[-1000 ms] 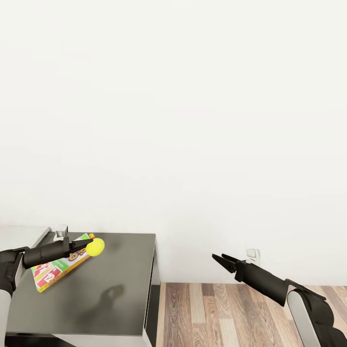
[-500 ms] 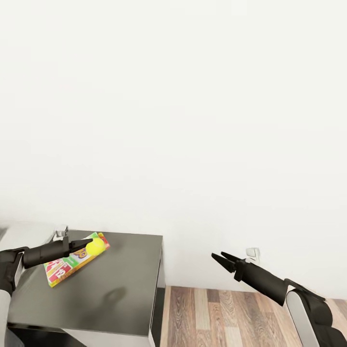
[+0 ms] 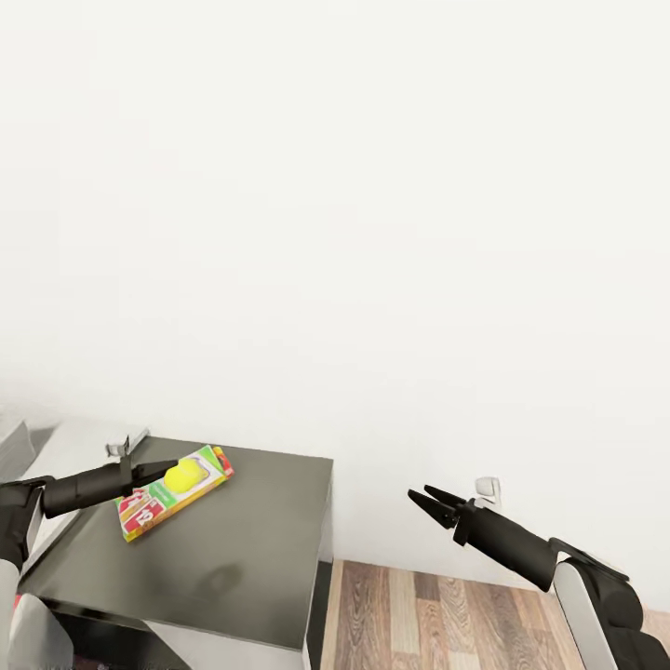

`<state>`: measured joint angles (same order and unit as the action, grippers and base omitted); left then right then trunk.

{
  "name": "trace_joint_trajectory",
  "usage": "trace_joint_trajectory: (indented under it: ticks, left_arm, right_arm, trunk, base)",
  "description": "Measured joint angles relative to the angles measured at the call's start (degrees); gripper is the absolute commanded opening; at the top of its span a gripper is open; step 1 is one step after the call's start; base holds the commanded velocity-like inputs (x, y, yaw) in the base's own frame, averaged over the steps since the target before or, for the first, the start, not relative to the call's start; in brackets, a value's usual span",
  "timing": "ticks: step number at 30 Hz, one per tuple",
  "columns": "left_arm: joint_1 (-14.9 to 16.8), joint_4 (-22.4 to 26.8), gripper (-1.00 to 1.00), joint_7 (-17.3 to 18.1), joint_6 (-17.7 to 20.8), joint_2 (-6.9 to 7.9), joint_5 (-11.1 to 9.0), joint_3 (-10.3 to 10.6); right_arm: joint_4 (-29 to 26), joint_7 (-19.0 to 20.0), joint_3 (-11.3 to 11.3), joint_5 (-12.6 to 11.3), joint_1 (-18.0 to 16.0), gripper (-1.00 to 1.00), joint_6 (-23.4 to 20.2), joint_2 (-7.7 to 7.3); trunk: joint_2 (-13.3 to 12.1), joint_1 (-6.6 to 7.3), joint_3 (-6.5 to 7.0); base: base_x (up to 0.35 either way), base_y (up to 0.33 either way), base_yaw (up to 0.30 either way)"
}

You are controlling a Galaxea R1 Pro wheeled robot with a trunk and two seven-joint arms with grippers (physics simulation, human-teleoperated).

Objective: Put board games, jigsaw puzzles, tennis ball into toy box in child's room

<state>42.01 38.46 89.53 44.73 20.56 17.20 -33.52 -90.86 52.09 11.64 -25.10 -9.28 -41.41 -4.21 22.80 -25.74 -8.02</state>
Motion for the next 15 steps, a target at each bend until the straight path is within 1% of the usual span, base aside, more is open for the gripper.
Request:
trace_joint_trajectory:
  ticks: [8,15]
  left_arm:
    - [0.0,0.01,-1.0,0.0,0.5,0.64,-0.13,0.04]
    - [-0.01,0.02,-1.0,0.01,0.56,0.71,-0.13,0.08]
  right_arm:
    - [0.0,-0.08,-0.08,0.01,0.01,1.0,0.14,0.08]
    - [0.0,-0.18,-0.09,0.01,0.0,1.0,0.18,0.09]
  trunk:
    - [0.0,0.0,0.65]
    - [0.0,0.0,1.03]
  base:
    - [0.0,0.0,0.197]
    - [-0.001,0.0,0.248]
